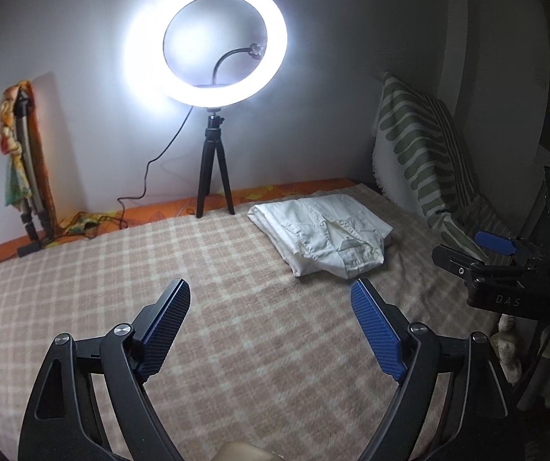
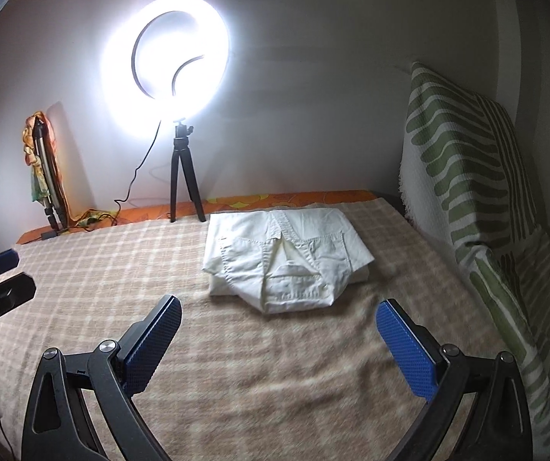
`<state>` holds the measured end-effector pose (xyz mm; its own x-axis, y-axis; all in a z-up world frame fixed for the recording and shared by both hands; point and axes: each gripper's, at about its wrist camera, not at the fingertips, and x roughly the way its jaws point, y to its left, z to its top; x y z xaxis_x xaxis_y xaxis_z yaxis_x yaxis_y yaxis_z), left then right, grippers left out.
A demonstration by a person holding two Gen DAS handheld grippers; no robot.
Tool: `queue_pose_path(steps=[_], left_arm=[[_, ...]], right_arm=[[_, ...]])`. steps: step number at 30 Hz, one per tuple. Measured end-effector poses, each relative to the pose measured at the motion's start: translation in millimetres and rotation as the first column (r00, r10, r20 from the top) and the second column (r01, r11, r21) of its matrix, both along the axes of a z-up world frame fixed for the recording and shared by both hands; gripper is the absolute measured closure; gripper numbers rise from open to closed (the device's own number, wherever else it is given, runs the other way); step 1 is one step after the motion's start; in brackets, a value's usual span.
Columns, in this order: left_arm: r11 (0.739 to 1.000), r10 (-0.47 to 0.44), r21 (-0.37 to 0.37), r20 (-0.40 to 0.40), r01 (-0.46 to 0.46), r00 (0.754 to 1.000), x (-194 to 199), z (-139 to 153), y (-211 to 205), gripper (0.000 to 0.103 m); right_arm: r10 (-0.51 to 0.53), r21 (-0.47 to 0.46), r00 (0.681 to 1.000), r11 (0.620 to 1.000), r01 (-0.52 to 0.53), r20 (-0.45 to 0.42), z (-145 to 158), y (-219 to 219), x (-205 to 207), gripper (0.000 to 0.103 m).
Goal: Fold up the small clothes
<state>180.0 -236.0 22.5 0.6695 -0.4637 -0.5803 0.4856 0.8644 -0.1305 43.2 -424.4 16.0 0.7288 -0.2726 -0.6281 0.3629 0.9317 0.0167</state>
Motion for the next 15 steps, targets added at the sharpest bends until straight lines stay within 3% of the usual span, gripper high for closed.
queue_pose_path(steps=[10, 15], left_arm=[[0.998, 0.0, 0.061, 0.062, -0.003, 0.998, -35, -10, 19, 0.016], [0.991, -0.004, 0.13, 0.101, -0.009, 0.995, -44, -12, 19, 0.016]], right_arm=[[-0.005, 0.002, 0.999, 1.0, 0.004, 0.034, -12, 29, -21, 0.0], [-0.003, 0.04, 0.998, 0.999, 0.0, 0.065, -10, 33, -23, 0.0]])
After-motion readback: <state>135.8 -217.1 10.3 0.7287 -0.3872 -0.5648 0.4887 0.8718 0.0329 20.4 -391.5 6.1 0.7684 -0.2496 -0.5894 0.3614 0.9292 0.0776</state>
